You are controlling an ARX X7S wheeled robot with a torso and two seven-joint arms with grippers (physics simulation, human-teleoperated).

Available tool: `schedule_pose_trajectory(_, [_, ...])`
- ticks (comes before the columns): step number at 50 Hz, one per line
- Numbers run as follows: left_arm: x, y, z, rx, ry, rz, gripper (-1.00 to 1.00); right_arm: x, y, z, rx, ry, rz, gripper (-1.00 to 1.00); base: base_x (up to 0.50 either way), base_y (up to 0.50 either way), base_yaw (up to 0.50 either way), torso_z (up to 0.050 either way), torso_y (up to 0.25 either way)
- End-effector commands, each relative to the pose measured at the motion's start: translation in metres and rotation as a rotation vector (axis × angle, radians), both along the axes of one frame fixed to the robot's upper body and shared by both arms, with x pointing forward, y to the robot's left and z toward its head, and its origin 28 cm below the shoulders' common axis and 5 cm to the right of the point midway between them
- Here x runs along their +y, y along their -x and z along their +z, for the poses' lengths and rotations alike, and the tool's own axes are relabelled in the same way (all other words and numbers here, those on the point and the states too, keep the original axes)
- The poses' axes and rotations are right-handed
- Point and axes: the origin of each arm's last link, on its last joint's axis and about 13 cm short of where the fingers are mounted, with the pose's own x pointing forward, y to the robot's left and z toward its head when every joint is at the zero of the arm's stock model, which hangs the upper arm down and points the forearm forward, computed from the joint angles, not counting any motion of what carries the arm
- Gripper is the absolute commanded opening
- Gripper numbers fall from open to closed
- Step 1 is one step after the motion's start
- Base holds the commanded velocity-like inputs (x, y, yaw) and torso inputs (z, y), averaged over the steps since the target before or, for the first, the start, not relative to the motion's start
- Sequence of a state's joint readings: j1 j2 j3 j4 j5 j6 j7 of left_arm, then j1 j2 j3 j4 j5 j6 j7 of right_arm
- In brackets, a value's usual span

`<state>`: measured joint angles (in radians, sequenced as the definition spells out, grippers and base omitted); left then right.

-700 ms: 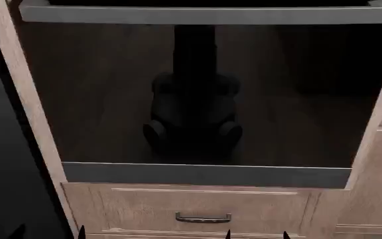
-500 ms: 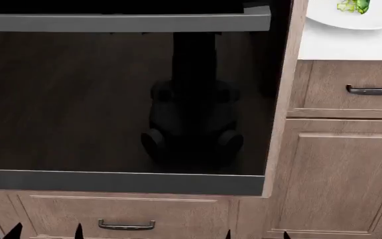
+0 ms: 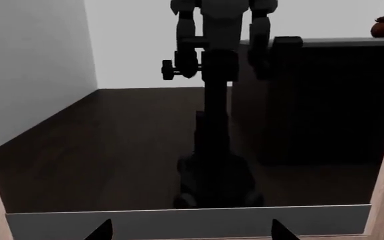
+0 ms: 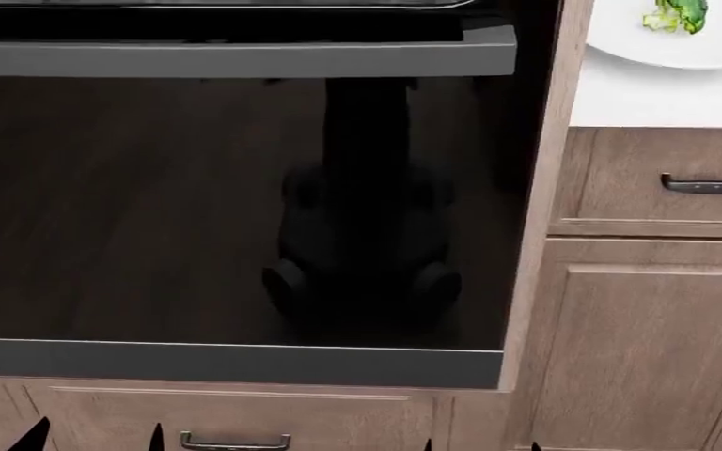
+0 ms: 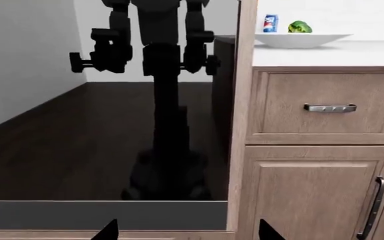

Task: Pick the broccoli from the counter and place it in the microwave.

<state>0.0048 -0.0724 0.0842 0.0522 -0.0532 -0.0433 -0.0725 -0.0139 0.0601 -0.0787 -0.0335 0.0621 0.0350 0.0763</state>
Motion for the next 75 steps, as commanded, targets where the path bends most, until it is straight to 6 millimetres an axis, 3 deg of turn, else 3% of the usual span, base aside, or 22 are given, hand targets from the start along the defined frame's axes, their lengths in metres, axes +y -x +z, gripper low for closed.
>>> schedule_pose_trajectory(1, [-0.0001,-0.0008,-0.0008,-0.003,0.017,0.012,1.0,-0.001,-0.002,0.0002,0.006,0.007,-0.003,1.0,0.5,0.0,0.0,0.0,0.0])
schedule_pose_trajectory(15, [-0.0004,-0.0009,-0.0011,-0.002,0.017,0.012,1.0,-0.0028,-0.0017,0.0009,-0.002,-0.052,-0.011,1.0,0.29,-0.03,0.0,0.0,0.0])
schedule_pose_trajectory(75, [-0.0005,0.0007,0.0001,-0.007,0.018,0.01,1.0,-0.0029,0.0005,0.0029,-0.01,-0.07,-0.012,1.0,0.01,-0.5,0.0,0.0,0.0])
